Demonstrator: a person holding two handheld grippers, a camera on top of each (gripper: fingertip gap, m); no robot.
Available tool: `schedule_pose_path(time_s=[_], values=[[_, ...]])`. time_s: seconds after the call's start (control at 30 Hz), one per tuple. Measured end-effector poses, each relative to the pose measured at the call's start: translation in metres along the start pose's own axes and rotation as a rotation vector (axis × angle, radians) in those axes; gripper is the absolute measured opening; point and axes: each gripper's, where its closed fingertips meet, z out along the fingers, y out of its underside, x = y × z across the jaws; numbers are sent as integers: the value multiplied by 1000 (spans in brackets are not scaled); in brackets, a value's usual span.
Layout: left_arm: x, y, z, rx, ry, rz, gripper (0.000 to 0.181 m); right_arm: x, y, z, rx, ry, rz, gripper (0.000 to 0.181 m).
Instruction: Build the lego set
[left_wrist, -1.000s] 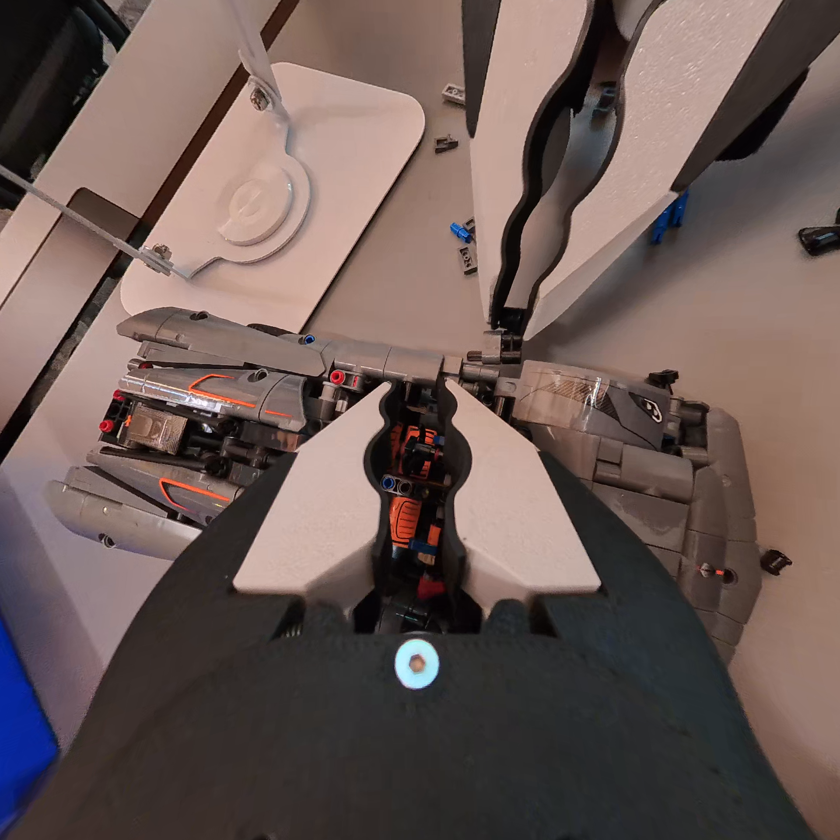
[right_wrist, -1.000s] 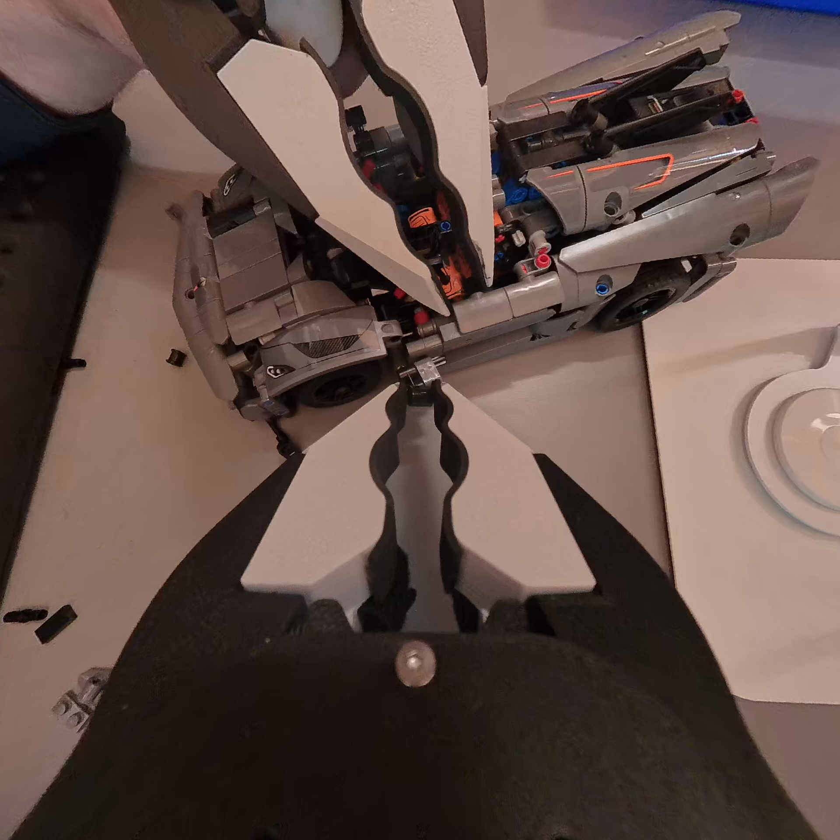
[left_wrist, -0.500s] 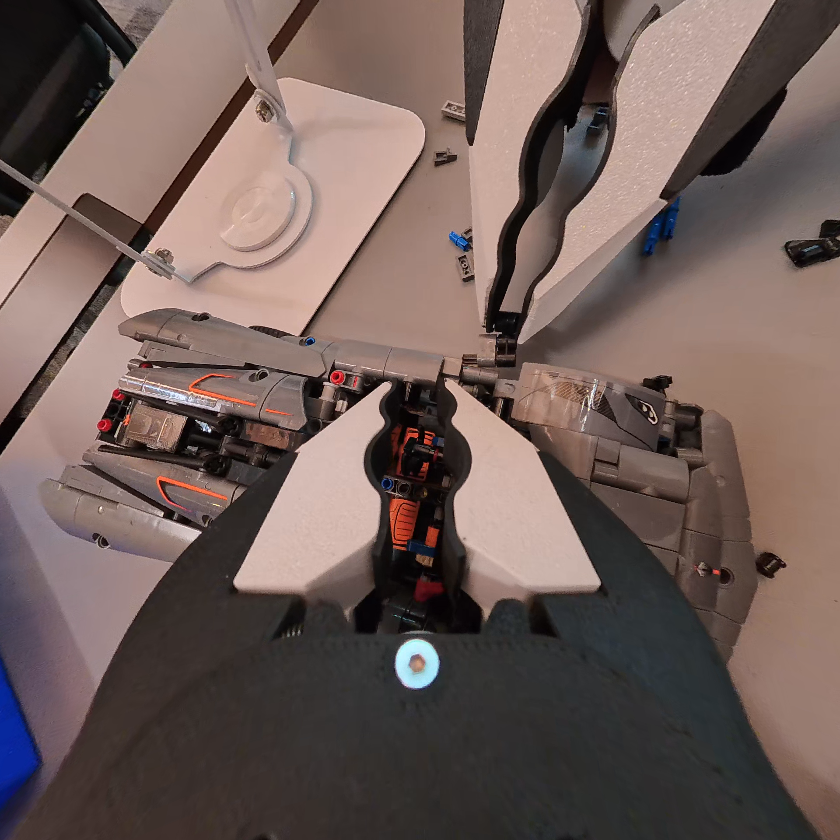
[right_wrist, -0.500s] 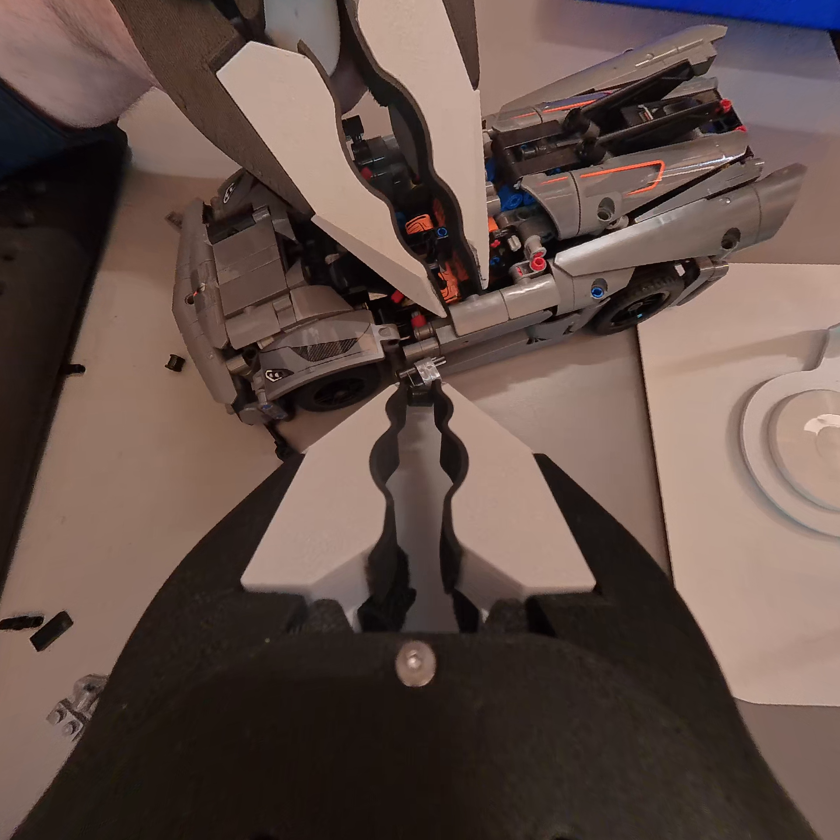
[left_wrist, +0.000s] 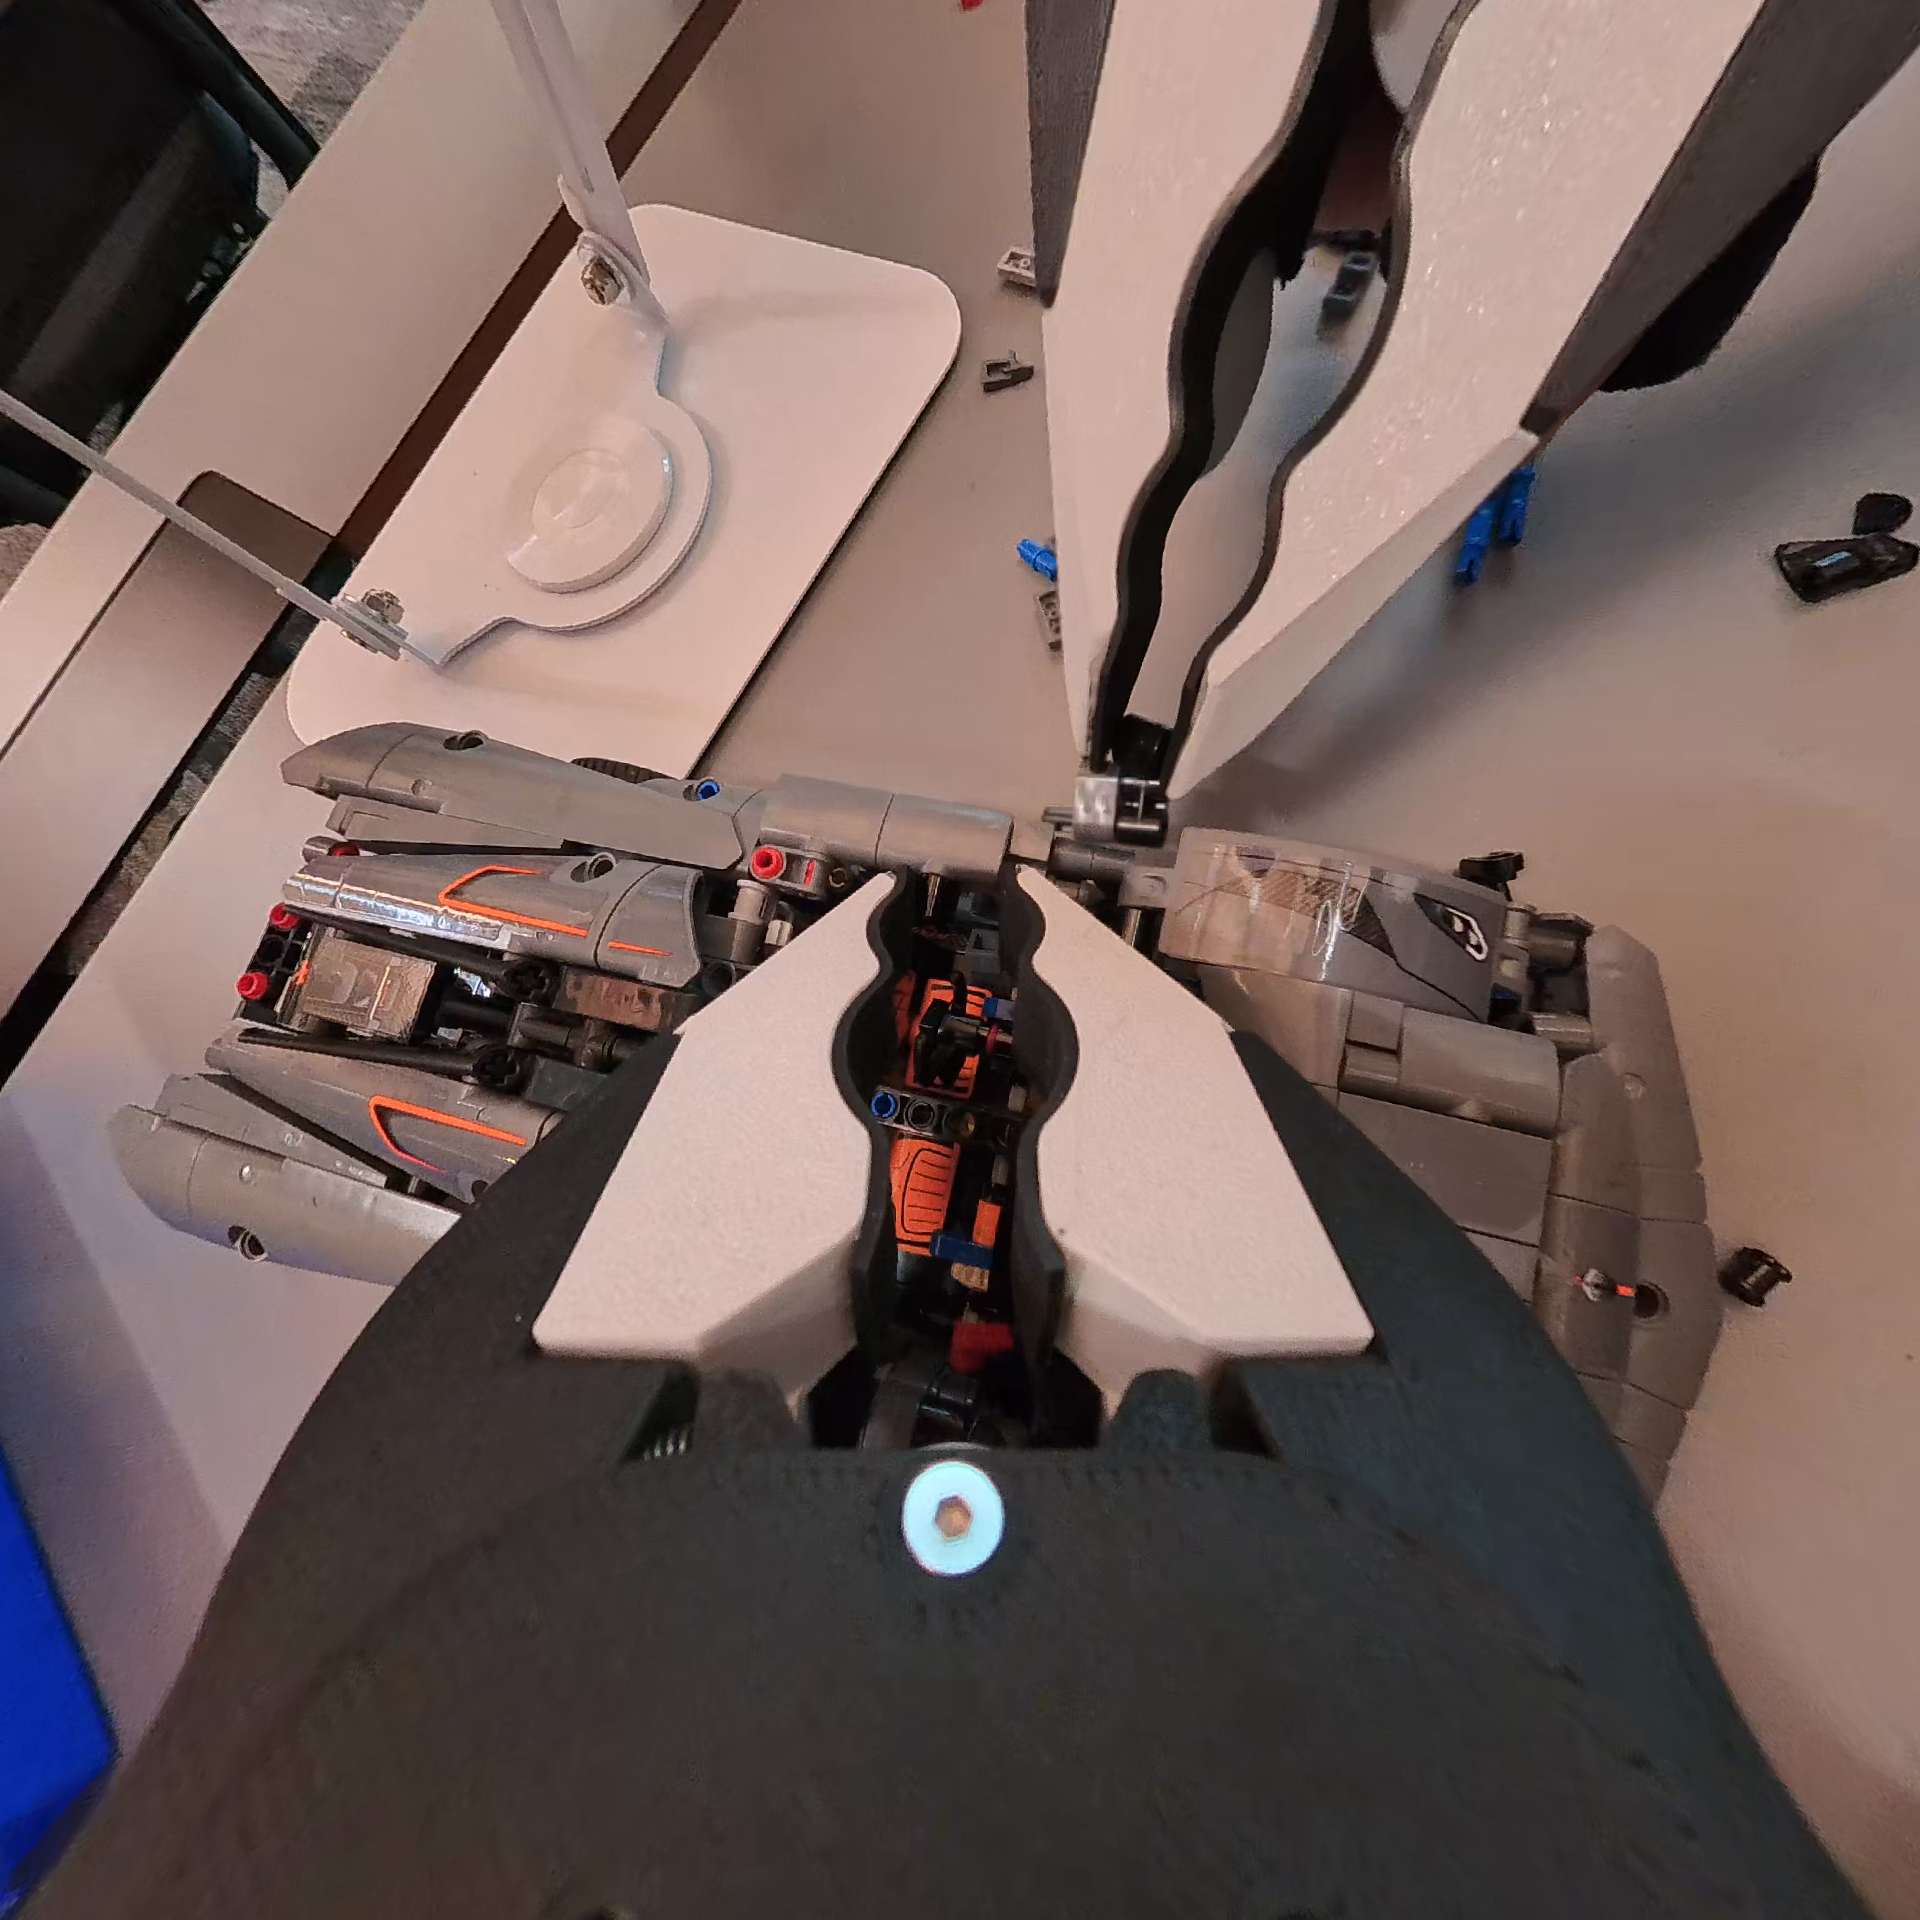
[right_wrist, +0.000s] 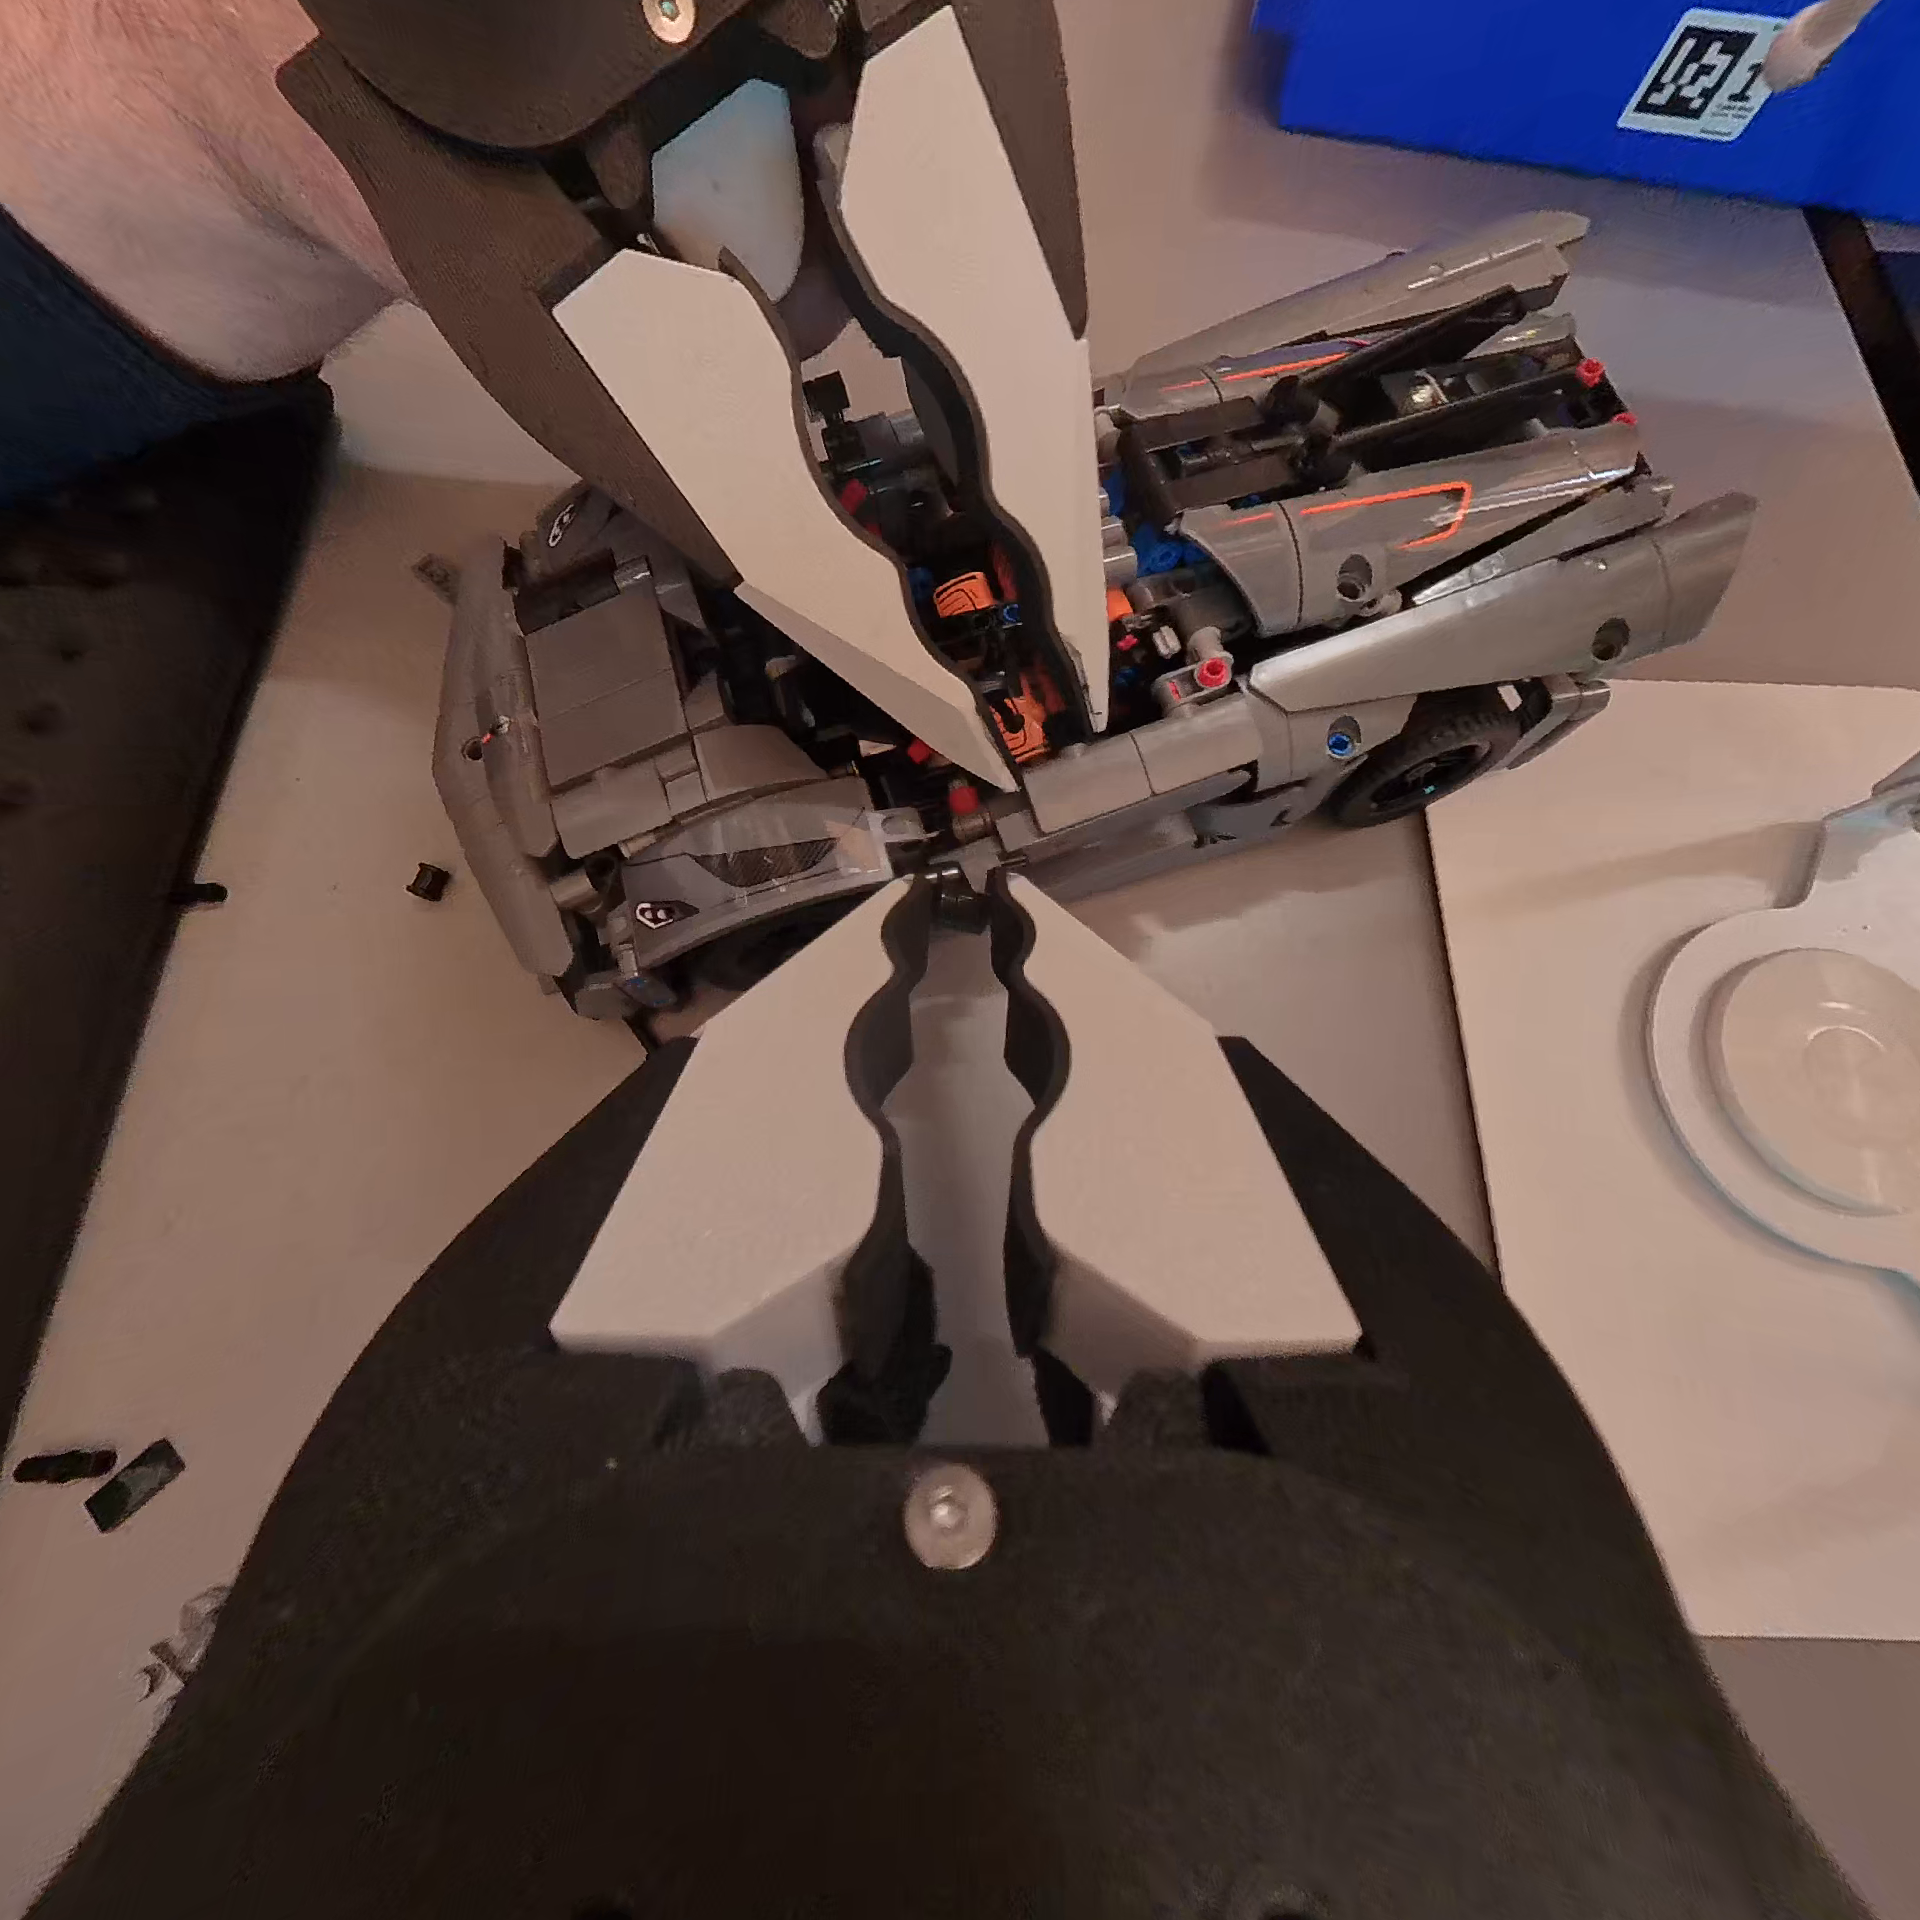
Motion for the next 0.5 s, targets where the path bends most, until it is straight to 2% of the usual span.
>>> schedule_pose_path(time_s=[0.43,0.5], values=[[1,0,-1,13,16,-13,13,1,-1,-4,23,-4,0,9],[-1,-2,-3,27,8,-24,7,-1,-5,-6,46,-14,2,9]])
